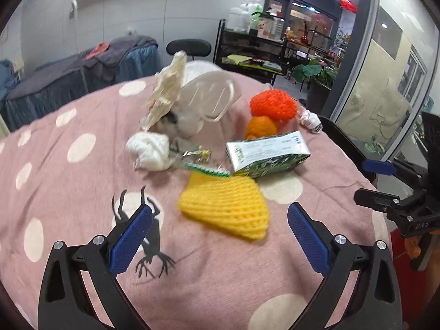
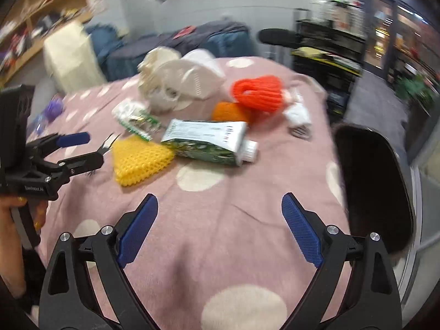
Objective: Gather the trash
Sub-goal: 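Grasp the green milk carton with the right tool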
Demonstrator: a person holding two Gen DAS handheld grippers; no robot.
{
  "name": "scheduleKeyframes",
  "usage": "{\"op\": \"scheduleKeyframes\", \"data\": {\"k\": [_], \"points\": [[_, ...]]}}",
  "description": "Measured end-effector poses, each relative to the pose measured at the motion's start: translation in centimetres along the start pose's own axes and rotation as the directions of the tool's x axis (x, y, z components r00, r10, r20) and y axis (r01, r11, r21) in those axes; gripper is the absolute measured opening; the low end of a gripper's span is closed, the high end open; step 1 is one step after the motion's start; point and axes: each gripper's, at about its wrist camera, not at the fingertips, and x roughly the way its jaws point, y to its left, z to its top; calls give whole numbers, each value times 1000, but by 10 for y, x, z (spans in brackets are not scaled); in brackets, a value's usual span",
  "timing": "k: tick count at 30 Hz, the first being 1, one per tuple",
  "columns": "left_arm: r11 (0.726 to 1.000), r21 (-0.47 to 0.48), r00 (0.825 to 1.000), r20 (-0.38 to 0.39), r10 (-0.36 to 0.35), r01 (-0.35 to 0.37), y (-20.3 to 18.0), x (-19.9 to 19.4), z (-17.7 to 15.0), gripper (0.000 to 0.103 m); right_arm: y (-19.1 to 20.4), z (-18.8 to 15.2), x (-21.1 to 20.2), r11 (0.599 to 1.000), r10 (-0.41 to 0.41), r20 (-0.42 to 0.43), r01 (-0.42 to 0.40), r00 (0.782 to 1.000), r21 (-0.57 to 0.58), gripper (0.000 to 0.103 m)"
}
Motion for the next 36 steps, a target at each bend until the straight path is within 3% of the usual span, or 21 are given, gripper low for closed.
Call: {"op": "scheduleKeyframes", "data": {"k": [6, 9, 12, 18, 22, 25, 27, 32, 36], "points": [[1000, -5, 999, -43, 2, -3, 10, 7, -9, 97, 11, 40, 36, 975, 98, -89, -114, 991, -192, 90], [1000, -4, 999, -53, -3, 3, 14, 7, -13, 97, 25, 57, 55, 933, 52, -142, -99, 988, -347, 90], [1000, -8, 998, -60, -10, 10, 17, 5, -13, 97, 41, 71, 75, 859, 1, -197, -102, 980, -501, 82], [995, -82, 994, -92, -66, 59, 23, 8, -14, 96, 59, 81, 117, 722, -104, -300, -136, 948, -679, 70], [994, -81, 993, -90, -81, 74, 20, 7, -12, 96, 69, 75, 142, 618, -193, -346, -160, 918, -770, 70], [992, -87, 990, -99, -104, 95, 17, 12, -10, 96, 73, 68, 160, 582, -223, -353, -167, 909, -796, 69], [990, -98, 988, -105, -112, 102, 15, 17, -9, 95, 76, 68, 163, 584, -211, -350, -170, 913, -794, 57], [981, -145, 983, -108, -148, 132, 15, 26, -6, 90, 74, 68, 153, 627, -168, -308, -140, 936, -767, 56], [977, -161, 981, -113, -158, 139, 14, 34, -2, 86, 66, 71, 118, 706, -82, -238, -113, 968, -699, 54]]}}
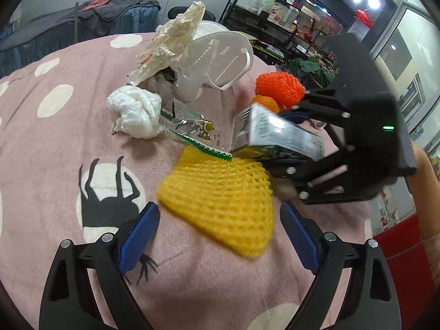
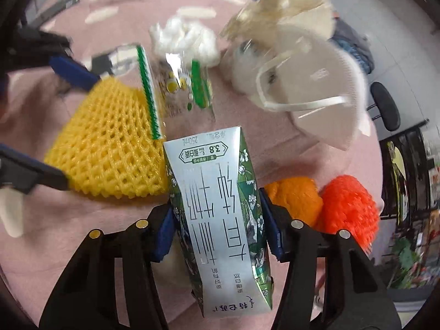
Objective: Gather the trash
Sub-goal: 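Grasp the green milk carton with the right tool, then grasp the yellow foam fruit net with the left tool while the right tool holds the carton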
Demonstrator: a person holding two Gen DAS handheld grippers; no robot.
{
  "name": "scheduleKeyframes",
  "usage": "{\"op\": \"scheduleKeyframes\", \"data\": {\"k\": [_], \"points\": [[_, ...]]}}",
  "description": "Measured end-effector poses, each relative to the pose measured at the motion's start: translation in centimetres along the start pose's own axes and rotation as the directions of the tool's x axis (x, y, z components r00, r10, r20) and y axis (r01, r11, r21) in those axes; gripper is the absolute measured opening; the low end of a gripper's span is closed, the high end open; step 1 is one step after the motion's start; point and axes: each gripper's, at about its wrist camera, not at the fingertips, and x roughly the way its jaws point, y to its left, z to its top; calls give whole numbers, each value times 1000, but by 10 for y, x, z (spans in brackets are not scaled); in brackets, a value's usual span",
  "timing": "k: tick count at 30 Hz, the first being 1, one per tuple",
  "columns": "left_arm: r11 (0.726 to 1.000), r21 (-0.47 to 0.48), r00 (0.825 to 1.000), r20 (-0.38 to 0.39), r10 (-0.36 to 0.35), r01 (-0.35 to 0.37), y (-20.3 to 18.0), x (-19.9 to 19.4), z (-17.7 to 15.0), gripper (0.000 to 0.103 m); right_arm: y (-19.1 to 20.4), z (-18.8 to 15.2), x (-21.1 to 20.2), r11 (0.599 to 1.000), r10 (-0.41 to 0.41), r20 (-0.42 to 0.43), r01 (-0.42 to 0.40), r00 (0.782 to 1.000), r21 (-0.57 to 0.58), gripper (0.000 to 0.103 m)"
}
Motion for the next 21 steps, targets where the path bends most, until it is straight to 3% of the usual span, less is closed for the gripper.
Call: {"op": "scheduleKeyframes", "data": {"k": [5, 11, 13, 15, 21], "points": [[1000, -15, 1000, -19, 12, -12, -2, 12, 3, 80, -7, -20, -42, 988, -19, 144, -3, 989, 155, 53], [1000, -17, 1000, -8, 17, -17, -11, 14, 7, 50, 1, -40, -77, 958, -69, 256, -8, 964, 287, 51], [1000, -19, 1000, -4, 15, -15, -12, 16, 7, 33, -2, -54, -85, 938, -85, 289, -21, 954, 346, 51], [1000, -27, 1000, 1, -4, 4, -14, 16, 7, 23, -1, -59, -91, 916, -100, 307, -33, 946, 400, 51], [999, 15, 999, 30, -31, 30, -31, 5, 1, 20, -1, -86, -112, 852, -162, 369, -59, 915, 519, 51]]}}
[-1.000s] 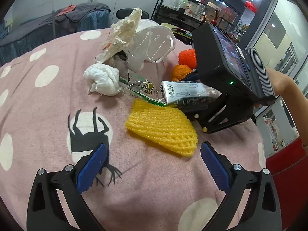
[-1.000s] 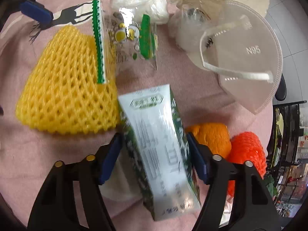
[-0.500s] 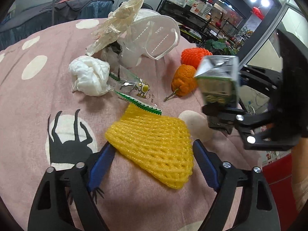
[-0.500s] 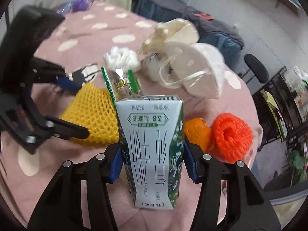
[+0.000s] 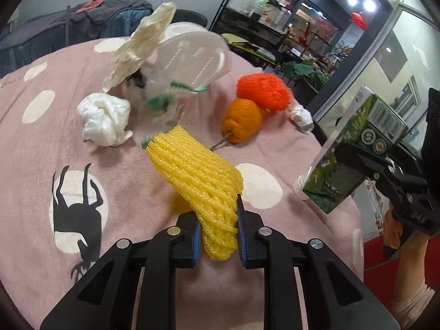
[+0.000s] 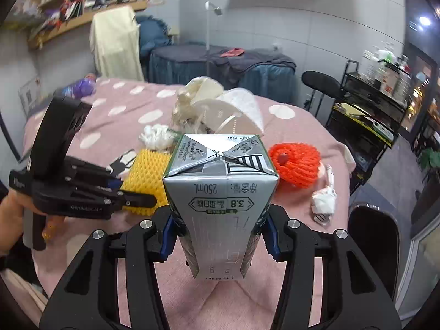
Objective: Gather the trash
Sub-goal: 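Grasp the yellow foam fruit net with the left tool while the right tool holds the carton, then lower the yellow foam net into the bin and open the left tool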
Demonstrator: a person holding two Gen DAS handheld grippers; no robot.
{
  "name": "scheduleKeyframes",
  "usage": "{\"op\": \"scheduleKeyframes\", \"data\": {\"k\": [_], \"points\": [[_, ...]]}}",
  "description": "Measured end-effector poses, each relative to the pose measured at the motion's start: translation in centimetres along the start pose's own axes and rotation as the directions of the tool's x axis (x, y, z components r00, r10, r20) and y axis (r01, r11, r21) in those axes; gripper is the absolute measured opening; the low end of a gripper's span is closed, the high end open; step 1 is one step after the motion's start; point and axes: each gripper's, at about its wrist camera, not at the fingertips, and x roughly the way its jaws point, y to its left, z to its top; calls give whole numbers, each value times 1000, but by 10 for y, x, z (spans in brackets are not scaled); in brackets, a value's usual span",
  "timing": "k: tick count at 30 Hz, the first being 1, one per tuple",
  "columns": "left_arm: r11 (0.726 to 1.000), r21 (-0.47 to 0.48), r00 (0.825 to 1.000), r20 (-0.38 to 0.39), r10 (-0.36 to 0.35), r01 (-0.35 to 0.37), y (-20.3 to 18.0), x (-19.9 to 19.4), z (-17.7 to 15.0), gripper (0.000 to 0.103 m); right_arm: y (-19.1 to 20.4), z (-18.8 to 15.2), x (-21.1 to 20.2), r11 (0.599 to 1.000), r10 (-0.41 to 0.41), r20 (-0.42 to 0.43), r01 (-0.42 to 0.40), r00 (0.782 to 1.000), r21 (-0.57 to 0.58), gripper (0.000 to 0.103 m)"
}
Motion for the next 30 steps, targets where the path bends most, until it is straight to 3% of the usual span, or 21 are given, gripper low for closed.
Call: {"op": "scheduleKeyframes", "data": {"k": [9, 20, 24, 30], "points": [[998, 55, 997, 76, -34, 30, -36, -23, -1, 20, -22, -24, -54, 983, -78, 131, 53, 988, 178, 51], [973, 217, 991, 88, -103, 82, -106, -7, 9, 20, -56, -65, -93, 946, -192, 129, 148, 973, 290, 51], [955, 258, 986, 43, -162, 145, -134, 14, 25, 20, -78, -76, -105, 919, -260, 124, 206, 958, 335, 51], [928, 321, 981, -22, -192, 189, -177, 50, 49, 20, -115, -100, -119, 862, -351, 81, 288, 933, 417, 51]]}}
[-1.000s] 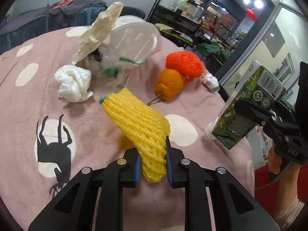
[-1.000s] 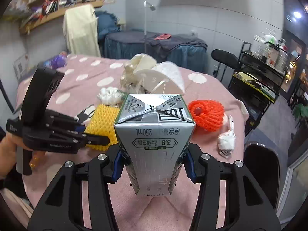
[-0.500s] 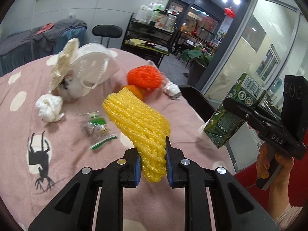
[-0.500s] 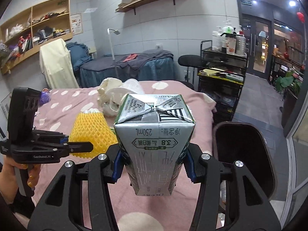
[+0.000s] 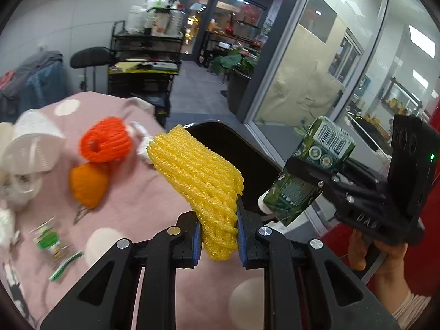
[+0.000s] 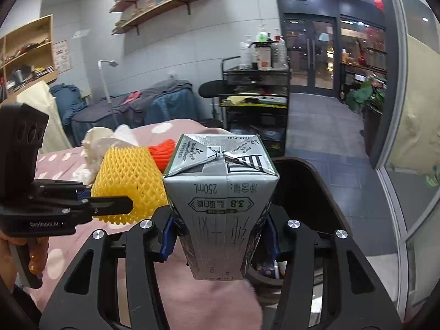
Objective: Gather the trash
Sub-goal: 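Lower the yellow foam net into the bin and open the left tool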
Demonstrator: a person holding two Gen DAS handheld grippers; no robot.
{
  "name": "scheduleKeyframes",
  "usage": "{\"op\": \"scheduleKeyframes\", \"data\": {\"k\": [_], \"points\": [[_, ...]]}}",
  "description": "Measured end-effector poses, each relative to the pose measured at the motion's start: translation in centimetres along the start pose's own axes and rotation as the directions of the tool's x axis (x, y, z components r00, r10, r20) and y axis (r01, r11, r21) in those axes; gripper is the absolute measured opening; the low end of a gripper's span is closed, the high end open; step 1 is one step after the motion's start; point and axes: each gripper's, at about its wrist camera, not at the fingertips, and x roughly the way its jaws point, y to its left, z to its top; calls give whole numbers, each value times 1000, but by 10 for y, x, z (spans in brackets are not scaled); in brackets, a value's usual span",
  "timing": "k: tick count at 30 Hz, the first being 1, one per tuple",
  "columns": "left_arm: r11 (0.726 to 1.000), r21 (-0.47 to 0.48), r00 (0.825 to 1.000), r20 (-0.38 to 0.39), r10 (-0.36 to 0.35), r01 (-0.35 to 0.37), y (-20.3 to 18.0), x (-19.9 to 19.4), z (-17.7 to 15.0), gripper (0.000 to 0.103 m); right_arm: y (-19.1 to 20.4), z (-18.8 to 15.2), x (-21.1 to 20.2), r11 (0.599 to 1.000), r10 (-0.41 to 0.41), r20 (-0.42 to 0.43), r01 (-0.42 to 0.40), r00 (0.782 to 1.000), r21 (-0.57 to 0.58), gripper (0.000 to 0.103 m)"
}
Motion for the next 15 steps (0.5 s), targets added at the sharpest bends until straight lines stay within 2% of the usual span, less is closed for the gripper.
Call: {"op": "scheduleKeyframes", "data": {"k": [7, 10, 15], "points": [[1000, 10, 997, -76, -25, 26, -17, 52, 27, 20, -35, -8, 2, 993, -115, -16, 116, 993, 39, 51], [999, -8, 990, -132, -51, 50, -22, 79, 36, 20, -46, -12, 5, 990, -125, -28, 127, 992, 59, 51], [1000, -1, 979, -204, -15, 15, -27, 119, 41, 20, -59, -17, 9, 986, -145, -39, 148, 989, 72, 51]]}}
